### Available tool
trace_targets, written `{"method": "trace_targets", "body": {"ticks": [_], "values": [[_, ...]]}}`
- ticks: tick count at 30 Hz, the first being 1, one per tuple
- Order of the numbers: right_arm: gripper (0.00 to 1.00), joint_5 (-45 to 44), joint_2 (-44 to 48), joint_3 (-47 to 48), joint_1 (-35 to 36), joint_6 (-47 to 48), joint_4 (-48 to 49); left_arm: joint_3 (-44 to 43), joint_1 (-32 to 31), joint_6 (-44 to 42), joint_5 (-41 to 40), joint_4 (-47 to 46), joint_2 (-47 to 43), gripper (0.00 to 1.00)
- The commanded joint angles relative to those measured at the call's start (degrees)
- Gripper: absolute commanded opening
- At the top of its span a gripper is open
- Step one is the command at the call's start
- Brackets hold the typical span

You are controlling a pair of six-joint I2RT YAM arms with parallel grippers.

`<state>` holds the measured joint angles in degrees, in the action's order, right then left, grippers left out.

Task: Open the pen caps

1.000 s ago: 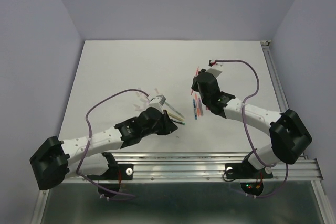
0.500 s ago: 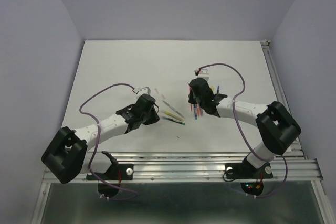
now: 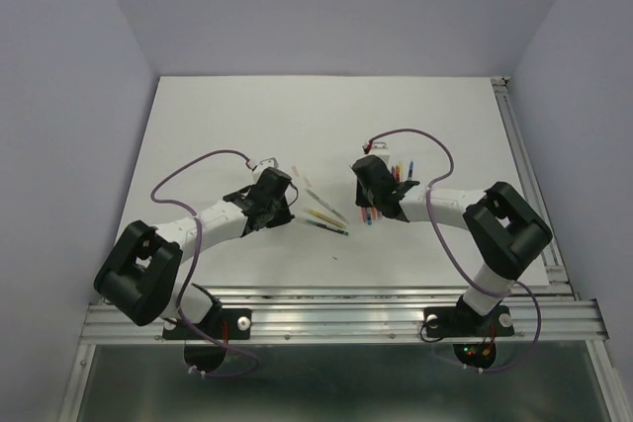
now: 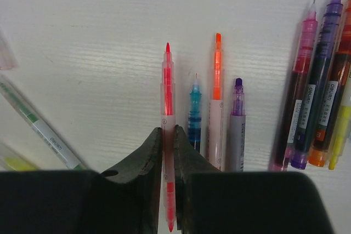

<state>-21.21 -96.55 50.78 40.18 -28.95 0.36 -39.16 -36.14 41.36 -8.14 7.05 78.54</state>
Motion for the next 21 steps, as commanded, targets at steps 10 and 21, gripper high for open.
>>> {"method": "trace_targets", "body": {"ticks": [10,21], "values": [[0.32,-0.33,-1.27,0.54,0.07,-1.11,-1.66,-2.24,1.86,-2.52,-1.35,1.74,0.12,0.00],[0.54,5.21,8.82,-1.39,0.07,-1.55,1.48,-2.15,3.71,-2.69,-2.23,3.14,0.29,0.06]]}}
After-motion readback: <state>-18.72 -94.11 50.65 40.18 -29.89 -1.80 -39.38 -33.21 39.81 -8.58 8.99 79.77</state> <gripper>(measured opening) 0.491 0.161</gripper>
